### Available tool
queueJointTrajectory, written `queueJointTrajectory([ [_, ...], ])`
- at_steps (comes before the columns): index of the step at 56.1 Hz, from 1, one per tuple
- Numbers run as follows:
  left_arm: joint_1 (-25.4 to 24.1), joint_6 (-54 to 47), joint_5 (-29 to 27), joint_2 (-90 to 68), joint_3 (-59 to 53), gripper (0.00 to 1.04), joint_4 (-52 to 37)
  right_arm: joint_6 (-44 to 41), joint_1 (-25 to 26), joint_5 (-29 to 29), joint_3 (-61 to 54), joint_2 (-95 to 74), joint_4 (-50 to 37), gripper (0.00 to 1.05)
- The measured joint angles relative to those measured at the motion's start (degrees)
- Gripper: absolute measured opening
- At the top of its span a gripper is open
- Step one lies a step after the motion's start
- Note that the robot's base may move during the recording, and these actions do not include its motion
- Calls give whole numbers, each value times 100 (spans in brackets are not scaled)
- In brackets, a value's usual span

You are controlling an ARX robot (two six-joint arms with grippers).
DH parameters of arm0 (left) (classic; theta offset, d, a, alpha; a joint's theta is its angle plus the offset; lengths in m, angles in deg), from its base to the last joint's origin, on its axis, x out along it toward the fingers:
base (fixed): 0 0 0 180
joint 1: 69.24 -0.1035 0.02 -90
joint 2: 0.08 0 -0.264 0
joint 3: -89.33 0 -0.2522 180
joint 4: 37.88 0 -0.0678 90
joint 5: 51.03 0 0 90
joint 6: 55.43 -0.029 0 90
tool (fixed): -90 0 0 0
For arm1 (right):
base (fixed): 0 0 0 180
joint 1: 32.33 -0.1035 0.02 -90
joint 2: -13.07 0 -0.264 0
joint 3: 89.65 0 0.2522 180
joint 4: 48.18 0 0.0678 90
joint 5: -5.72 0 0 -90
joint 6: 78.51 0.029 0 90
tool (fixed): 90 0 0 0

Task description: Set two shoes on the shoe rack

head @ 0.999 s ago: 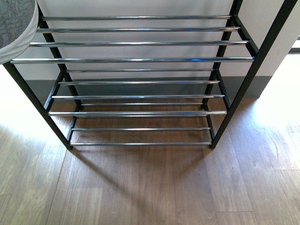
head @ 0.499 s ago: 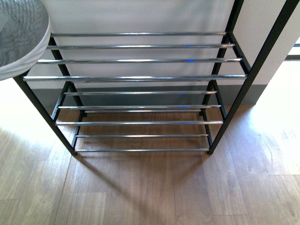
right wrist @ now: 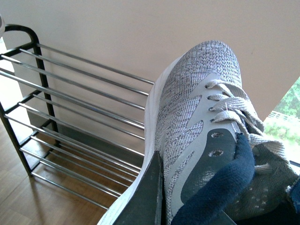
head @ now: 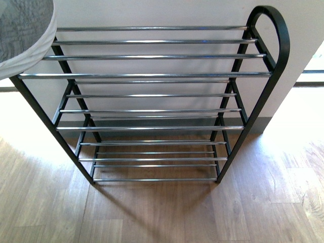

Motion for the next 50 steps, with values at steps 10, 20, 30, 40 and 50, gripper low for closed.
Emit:
queueJointTrajectory([
  [10, 0, 0, -48, 2, 0, 2, 0, 699, -236, 466, 197, -505, -39, 1],
  [20, 0, 0, -24, 0, 0, 2, 0, 1067, -1316, -442, 732, -2061, -1043, 1],
  [30, 0, 0, -11, 0, 0, 2, 0, 1167, -1895, -1134, 1690, -4061, -1974, 1],
  [40, 0, 0, -33, 0, -2, 2, 0, 1176, -2221, -1506, 2533, -5598, -2310, 1],
  [50, 0, 0, -26, 0, -2, 2, 0, 1169, -2326, -1766, 3477, -6957, -2317, 1],
])
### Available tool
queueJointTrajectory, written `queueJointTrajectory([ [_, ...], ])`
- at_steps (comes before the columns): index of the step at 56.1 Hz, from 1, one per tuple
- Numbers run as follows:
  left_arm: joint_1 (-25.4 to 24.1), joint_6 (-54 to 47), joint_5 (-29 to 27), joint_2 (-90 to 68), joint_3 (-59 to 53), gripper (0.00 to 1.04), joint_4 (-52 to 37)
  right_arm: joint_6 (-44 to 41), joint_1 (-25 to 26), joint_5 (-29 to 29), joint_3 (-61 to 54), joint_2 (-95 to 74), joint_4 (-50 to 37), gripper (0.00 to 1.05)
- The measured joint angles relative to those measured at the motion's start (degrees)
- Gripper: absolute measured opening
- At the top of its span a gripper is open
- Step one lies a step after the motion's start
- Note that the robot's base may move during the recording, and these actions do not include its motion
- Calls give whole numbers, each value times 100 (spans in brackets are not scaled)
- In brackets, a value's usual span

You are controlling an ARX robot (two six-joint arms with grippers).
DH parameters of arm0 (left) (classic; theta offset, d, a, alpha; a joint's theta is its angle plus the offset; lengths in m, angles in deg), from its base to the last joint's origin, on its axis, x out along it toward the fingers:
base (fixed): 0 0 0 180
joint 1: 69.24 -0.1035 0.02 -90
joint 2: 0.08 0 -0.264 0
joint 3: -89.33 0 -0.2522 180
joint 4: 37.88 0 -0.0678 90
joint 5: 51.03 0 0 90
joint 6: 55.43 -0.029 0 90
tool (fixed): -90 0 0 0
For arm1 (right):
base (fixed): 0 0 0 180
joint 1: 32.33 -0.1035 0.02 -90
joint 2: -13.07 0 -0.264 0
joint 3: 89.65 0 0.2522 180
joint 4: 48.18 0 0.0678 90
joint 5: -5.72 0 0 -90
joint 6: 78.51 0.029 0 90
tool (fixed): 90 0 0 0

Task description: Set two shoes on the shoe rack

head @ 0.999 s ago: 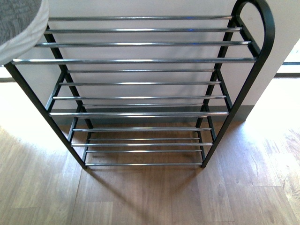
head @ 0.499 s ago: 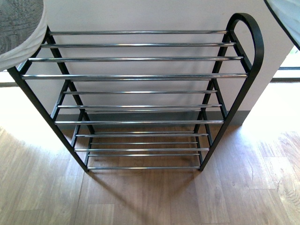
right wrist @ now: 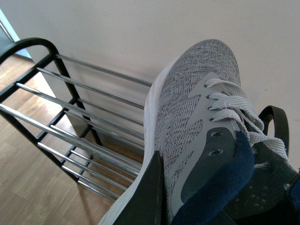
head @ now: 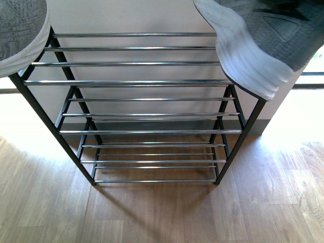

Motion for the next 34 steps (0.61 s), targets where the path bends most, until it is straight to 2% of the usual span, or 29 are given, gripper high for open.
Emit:
queueJointTrajectory([
  [11, 0, 0, 0, 0, 2, 2, 0, -55, 9, -326, 793, -1062, 4, 1],
  [21, 0, 0, -2, 0, 2, 2, 0, -433, 192, -848, 1497, -1996, -22, 1],
  [34, 0, 0, -2, 0, 0, 2, 0, -638, 387, -1346, 1729, -2323, -4, 1],
])
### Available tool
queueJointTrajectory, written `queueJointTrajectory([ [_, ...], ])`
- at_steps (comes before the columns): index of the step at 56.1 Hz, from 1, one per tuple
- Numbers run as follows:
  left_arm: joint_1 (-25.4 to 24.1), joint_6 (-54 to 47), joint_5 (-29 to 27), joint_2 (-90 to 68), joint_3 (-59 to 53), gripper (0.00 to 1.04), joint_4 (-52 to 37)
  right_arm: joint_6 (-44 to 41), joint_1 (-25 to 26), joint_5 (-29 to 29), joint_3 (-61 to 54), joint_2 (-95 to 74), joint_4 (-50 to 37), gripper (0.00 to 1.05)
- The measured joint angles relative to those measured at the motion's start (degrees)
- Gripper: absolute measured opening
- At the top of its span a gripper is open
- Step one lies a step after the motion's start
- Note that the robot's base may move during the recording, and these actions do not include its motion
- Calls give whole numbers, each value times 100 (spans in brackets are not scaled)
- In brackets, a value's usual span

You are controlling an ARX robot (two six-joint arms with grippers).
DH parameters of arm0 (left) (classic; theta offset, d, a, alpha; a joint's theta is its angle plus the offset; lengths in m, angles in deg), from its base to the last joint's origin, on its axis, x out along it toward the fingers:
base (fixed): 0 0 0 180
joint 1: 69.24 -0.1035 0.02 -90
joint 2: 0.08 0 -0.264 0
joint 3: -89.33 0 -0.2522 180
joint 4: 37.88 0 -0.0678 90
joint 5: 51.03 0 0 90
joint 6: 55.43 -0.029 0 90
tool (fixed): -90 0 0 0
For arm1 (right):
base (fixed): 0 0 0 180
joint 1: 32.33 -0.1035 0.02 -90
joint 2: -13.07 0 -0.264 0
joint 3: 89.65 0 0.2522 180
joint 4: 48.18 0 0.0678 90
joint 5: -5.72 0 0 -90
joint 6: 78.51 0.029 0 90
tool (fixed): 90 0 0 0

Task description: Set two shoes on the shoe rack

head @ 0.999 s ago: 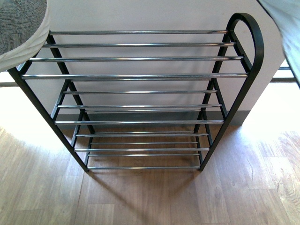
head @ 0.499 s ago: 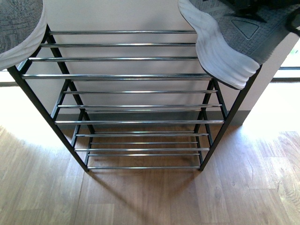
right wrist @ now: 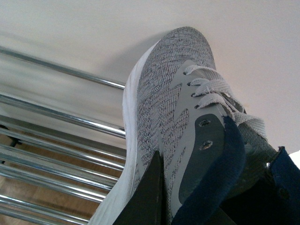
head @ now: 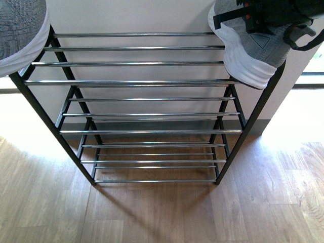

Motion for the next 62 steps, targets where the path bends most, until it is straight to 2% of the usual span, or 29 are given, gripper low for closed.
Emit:
queueJointTrajectory([
  [10, 0, 0, 0, 0, 0, 2, 0, -164, -50, -332, 2, -173, -149, 1],
  [17, 0, 0, 0, 0, 0, 2, 0, -184, -46, -356, 59, -199, -7, 2],
  [21, 0, 0, 0, 0, 2, 2, 0, -13, -4, -216, 138, -155, 280, 12],
  [25, 0, 0, 0, 0, 0, 2, 0, 459, 122, 160, 149, 66, 573, 28],
  [32, 0, 0, 0, 0, 0, 2, 0, 1154, 289, 614, 48, 586, 960, 46],
  [39, 0, 0, 0, 0, 0, 2, 0, 2284, 636, 1325, -223, 1764, 1440, 74],
  [44, 0, 0, 2, 0, 2, 2, 0, 2306, 977, 1440, -645, 2583, 1543, 93],
  [46, 0, 0, 0, 0, 2, 2, 0, 2155, 1154, 1346, -920, 2953, 1543, 97],
  [49, 0, 0, -2, 0, 0, 2, 0, 1961, 1279, 1226, -1097, 3185, 1486, 95],
  [52, 0, 0, 0, 0, 0, 2, 0, 1495, 1331, 691, -1626, 3359, 170, 84],
  [56, 0, 0, 9, 0, 2, 2, 0, 1224, 1335, 675, -2308, 3534, -909, 72],
  [62, 0, 0, 9, 0, 2, 2, 0, 1064, 1340, 723, -3016, 3827, -1504, 56],
])
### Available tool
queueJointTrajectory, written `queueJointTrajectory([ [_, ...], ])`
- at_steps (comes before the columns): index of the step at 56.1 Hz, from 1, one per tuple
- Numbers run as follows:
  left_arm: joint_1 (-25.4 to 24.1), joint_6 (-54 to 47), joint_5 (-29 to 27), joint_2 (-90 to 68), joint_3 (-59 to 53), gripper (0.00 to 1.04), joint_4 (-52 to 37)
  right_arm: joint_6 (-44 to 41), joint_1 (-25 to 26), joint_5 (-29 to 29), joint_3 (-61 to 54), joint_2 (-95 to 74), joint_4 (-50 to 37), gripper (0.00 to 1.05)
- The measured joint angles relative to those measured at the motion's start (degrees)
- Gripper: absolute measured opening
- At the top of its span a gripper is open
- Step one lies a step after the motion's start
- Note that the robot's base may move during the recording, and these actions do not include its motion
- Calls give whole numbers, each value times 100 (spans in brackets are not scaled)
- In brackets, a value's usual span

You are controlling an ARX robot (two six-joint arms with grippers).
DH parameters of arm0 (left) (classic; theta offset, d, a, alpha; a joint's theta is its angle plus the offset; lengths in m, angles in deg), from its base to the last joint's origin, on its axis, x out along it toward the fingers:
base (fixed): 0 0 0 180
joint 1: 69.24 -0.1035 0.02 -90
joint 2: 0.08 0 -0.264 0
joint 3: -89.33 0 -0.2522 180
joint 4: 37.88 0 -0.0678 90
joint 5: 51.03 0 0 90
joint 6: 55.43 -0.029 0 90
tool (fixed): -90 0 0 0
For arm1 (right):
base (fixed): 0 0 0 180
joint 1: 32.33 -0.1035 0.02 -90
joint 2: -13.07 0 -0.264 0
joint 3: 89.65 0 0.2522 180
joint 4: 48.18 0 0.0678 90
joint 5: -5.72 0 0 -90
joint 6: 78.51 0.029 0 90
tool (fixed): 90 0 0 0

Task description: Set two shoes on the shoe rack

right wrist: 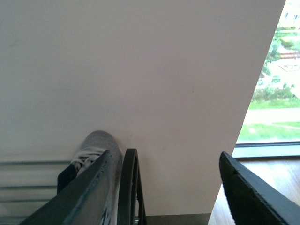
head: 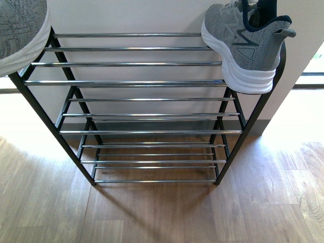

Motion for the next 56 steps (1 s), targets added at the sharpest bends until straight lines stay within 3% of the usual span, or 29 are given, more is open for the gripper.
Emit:
queueJointTrajectory([
  [13, 0, 0, -7, 0, 0, 2, 0, -111, 254, 275, -966, 612, -339, 24],
  [19, 0, 0, -7, 0, -2, 2, 0, -129, 382, 317, -1499, 1021, -439, 1],
  [37, 0, 0, -7, 0, 0, 2, 0, -149, 391, 337, -2295, 1893, -382, 1],
  [56, 0, 0, -7, 0, -2, 2, 0, -149, 391, 339, -2907, 3082, 229, 1],
])
